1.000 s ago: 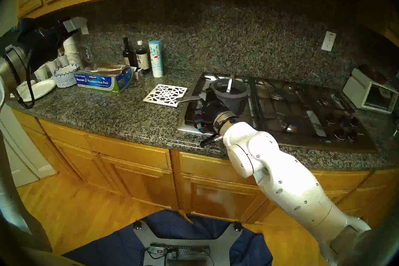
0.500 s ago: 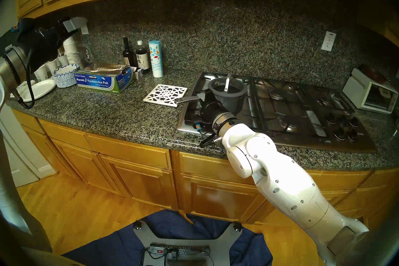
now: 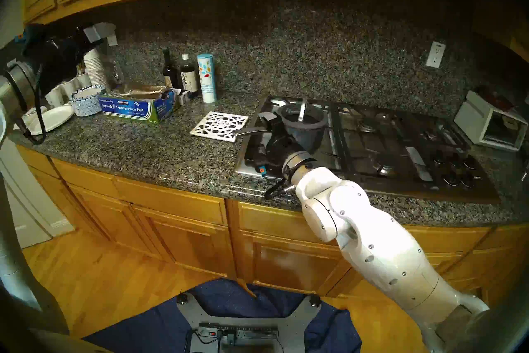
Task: Pick up the pot, put it on the stove, take off the pot lid
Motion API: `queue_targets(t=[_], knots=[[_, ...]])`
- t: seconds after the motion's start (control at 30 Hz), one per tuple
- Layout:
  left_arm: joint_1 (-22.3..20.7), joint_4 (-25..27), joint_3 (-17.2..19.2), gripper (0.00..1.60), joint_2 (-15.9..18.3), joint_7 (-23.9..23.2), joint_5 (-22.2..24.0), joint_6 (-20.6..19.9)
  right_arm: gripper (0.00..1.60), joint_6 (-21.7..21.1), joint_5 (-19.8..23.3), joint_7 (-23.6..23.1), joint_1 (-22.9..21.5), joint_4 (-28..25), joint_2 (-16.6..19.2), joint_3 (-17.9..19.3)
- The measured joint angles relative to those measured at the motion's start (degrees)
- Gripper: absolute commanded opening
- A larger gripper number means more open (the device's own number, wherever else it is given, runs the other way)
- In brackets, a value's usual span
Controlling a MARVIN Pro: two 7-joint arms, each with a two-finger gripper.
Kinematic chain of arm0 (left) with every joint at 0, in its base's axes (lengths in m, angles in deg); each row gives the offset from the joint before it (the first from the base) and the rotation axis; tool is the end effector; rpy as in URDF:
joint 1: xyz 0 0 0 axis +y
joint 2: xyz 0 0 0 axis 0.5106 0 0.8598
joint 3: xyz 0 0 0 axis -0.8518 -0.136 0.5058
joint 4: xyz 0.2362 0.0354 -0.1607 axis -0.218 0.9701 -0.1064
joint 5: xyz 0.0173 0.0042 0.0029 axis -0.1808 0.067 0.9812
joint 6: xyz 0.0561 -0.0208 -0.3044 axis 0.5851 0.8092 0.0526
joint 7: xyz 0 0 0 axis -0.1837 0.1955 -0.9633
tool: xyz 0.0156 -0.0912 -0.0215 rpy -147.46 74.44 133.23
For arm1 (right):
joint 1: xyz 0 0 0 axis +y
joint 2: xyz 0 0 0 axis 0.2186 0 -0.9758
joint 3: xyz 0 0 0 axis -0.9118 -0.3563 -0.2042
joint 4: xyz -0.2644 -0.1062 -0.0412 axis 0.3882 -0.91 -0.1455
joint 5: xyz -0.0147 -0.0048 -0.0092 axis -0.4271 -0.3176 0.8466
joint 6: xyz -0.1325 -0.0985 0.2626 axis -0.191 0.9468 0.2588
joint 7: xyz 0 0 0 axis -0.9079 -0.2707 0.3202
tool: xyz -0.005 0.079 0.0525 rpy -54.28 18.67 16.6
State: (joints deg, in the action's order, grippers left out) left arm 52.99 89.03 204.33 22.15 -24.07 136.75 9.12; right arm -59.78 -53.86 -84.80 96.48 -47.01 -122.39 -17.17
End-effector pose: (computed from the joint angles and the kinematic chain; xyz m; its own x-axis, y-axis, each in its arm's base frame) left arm 0.2772 0.1245 0.0463 -0.0239 0.3476 0.9373 -0.3145 -0.8926 0.3230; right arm 0.3669 0.0686 -0.1911 -0.4386 0.8827 -0.1686 -0.0532 0.1618 0.9854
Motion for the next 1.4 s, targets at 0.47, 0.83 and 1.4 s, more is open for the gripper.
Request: queue_targets(t=[0.47,0.83,1.4], knots=[[0.0,0.0,0.0,1.60,0.0,0.0,0.0,0.0,1.60,-1.7,1.2,-0.4,4.5,-4.8,3.0,3.2],[0.0,0.0,0.0,1.60,0.0,0.0,0.0,0.0,1.60,-4.3,1.9,-1.6,9.6,-11.0,6.4,6.9],[0.0,0.0,0.0,1.60,0.0,0.0,0.0,0.0,1.60,-9.6,2.2,-2.1,21.5,-19.3,11.4,13.7]])
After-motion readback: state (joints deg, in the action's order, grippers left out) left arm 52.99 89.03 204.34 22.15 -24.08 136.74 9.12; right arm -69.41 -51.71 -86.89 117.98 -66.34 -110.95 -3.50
